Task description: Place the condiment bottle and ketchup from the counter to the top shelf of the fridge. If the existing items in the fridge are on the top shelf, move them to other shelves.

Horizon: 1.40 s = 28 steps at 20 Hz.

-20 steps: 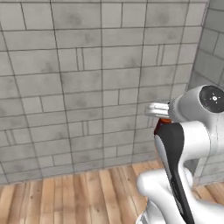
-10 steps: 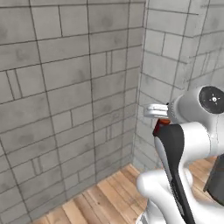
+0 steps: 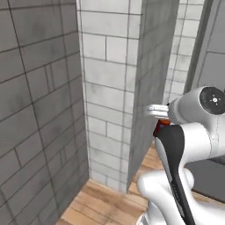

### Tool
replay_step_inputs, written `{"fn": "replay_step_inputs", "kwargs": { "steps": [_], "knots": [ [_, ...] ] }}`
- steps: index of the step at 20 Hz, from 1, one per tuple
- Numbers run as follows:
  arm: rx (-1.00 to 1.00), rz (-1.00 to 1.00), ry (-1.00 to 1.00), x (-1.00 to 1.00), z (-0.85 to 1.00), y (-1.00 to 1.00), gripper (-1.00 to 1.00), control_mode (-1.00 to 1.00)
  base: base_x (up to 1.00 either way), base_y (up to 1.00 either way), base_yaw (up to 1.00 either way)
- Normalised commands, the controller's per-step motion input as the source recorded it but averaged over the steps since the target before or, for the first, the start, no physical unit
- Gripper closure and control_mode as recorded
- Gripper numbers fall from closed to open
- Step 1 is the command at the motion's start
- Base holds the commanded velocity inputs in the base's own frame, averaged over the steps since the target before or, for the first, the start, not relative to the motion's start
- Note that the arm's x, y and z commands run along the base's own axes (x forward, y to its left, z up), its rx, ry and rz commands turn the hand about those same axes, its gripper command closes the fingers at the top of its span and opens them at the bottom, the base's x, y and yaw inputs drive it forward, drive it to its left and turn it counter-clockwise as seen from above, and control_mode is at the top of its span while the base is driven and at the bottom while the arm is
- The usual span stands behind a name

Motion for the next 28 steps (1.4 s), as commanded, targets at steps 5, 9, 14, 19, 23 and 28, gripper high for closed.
{"fn": "replay_step_inputs", "kwargs": {
  "steps": [5, 9, 14, 19, 23, 28],
  "knots": [
    [0.0, 0.0, 0.0, 0.0, 0.0, 0.0, 1.0, 1.0, 0.27, -0.16, -0.75],
    [0.0, 0.0, 0.0, 0.0, 0.0, 0.0, 1.0, 1.0, 0.19, -0.53, -0.68],
    [0.0, 0.0, 0.0, 0.0, 0.0, 0.0, 1.0, 1.0, 0.82, -0.22, -0.48],
    [0.0, 0.0, 0.0, 0.0, 0.0, 0.0, 1.0, 1.0, 0.97, -0.09, -0.17],
    [0.0, 0.0, 0.0, 0.0, 0.0, 0.0, 1.0, 1.0, 0.74, -0.16, -0.1],
    [0.0, 0.0, 0.0, 0.0, 0.0, 0.0, 1.0, 1.0, 0.5, -0.25, -0.08]
  ]
}}
